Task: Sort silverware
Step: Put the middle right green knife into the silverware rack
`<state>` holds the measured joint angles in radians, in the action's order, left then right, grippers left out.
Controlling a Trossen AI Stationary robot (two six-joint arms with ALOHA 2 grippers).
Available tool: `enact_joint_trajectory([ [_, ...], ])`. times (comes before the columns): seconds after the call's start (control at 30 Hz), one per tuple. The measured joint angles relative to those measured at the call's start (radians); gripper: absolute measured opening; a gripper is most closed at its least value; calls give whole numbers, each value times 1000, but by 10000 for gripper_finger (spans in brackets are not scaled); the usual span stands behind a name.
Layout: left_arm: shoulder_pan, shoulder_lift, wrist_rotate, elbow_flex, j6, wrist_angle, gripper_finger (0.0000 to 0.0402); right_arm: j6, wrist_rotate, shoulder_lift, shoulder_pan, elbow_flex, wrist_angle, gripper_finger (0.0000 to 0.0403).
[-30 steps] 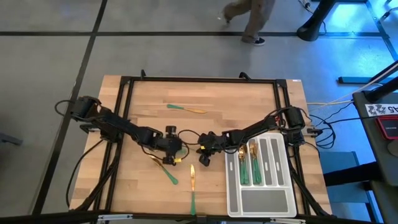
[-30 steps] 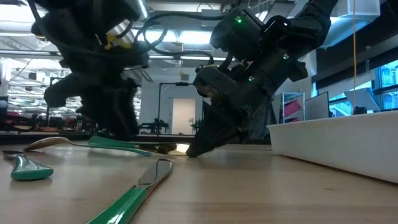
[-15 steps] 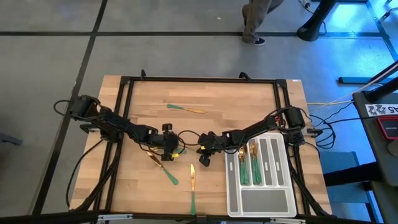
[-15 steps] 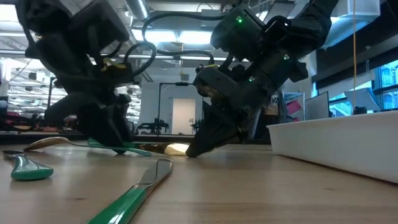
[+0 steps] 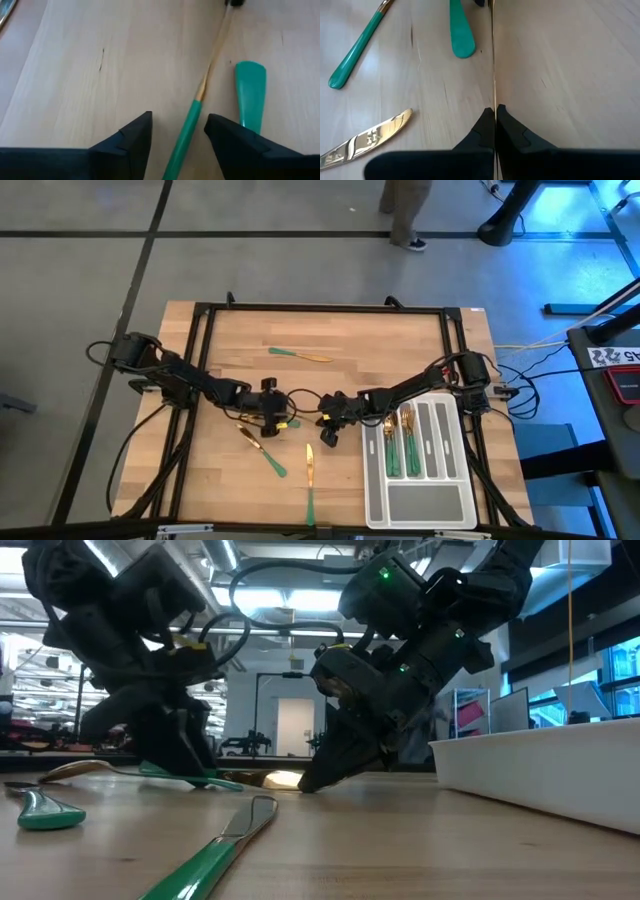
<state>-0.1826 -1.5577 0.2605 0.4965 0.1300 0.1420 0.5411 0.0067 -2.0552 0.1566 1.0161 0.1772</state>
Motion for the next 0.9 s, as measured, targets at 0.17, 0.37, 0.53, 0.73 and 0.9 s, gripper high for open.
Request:
enact_joint_trajectory([
  [0.17, 32, 0, -10, 0, 26, 3, 242, 0, 0, 0, 0, 0, 1, 2],
  [0.37, 49, 0, -42, 1, -27, 1, 275, 3, 0, 0, 0, 0, 1, 2],
  [0.53, 49, 0, -48, 1, -58, 1, 268, 4, 0, 0, 0, 0, 1, 2],
  [0.73, 48, 0, -51, 2, -42, -12, 227, 4, 0, 0, 0, 0, 1, 2],
  [0.9, 75, 0, -112, 3, -41, -44, 182, -29, 1, 4, 0, 0, -2, 2],
])
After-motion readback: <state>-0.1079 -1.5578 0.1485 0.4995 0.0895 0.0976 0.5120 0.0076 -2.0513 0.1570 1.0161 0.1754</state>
